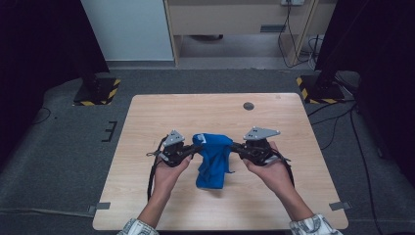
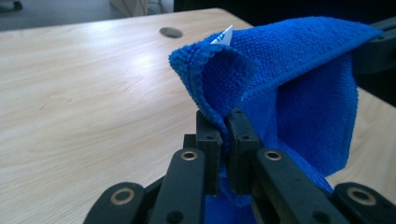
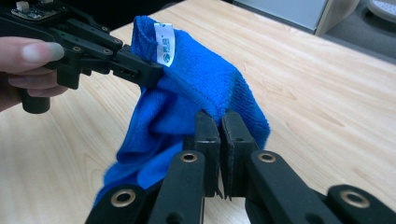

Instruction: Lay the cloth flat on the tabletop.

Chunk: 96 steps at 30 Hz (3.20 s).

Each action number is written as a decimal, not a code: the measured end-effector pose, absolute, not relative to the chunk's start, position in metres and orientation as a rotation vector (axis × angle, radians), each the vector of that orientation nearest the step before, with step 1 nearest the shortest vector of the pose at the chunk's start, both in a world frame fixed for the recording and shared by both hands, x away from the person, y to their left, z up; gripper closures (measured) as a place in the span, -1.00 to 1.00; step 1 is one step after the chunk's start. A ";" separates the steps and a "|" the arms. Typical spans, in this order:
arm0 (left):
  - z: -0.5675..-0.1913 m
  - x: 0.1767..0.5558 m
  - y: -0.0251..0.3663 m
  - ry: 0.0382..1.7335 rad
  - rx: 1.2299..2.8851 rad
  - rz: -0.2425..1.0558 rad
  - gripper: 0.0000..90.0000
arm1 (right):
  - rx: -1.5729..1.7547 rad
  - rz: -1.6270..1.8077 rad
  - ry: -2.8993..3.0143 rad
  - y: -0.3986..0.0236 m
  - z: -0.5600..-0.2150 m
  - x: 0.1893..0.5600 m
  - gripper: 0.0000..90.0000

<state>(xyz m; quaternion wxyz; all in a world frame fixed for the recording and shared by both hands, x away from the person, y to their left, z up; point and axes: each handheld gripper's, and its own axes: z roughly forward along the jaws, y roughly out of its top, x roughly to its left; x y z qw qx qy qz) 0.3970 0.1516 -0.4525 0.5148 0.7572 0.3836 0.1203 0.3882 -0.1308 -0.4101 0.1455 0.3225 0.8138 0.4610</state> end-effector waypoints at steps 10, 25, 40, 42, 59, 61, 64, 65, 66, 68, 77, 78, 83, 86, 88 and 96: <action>-0.475 0.405 0.165 1.014 1.918 0.286 0.88 | 0.976 1.234 2.460 -0.112 -0.449 0.419 0.92; -0.502 0.412 0.168 1.067 1.981 0.274 0.85 | 1.000 1.182 2.471 -0.098 -0.492 0.432 0.15; -0.498 0.410 0.170 1.056 1.959 0.296 0.83 | 0.949 1.241 2.492 -0.130 -0.502 0.384 0.21; -0.498 0.410 0.171 1.058 1.954 0.294 0.83 | 0.952 1.231 2.500 -0.130 -0.505 0.384 0.26; -0.499 0.406 0.175 1.051 1.958 0.282 0.82 | 0.961 1.256 2.520 -0.139 -0.488 0.383 0.97; -0.499 0.406 0.175 1.050 1.955 0.278 0.82 | 0.971 1.275 2.494 -0.143 -0.478 0.383 0.97; -0.497 0.404 0.175 1.045 1.955 0.265 0.82 | 0.978 1.297 2.457 -0.151 -0.461 0.382 0.97; -0.496 0.403 0.175 1.046 1.953 0.260 0.82 | 0.978 1.297 2.445 -0.155 -0.454 0.382 0.97; -0.496 0.402 0.175 1.044 1.952 0.256 0.82 | 0.975 1.300 2.435 -0.157 -0.450 0.382 0.97; -0.495 0.401 0.176 1.046 1.953 0.242 0.83 | 0.963 1.288 2.414 -0.161 -0.440 0.383 0.97; -0.512 0.405 0.175 1.079 2.021 0.233 0.80 | 1.011 1.186 2.414 -0.149 -0.482 0.421 0.94; -0.513 0.406 0.175 1.079 2.031 0.238 0.80 | 1.012 1.176 2.421 -0.148 -0.487 0.424 0.94; -0.519 0.406 0.173 1.068 2.051 0.241 0.70 | 1.044 1.144 2.421 -0.149 -0.503 0.430 0.82; -0.519 0.406 0.171 1.047 2.066 0.252 0.67 | 1.075 1.193 2.393 -0.153 -0.501 0.427 0.65; -0.520 0.406 0.170 1.047 2.073 0.260 0.66 | 1.086 1.210 2.387 -0.155 -0.500 0.425 0.46; -0.520 0.406 0.171 1.052 2.077 0.270 0.67 | 1.055 1.218 2.388 -0.165 -0.500 0.408 -0.06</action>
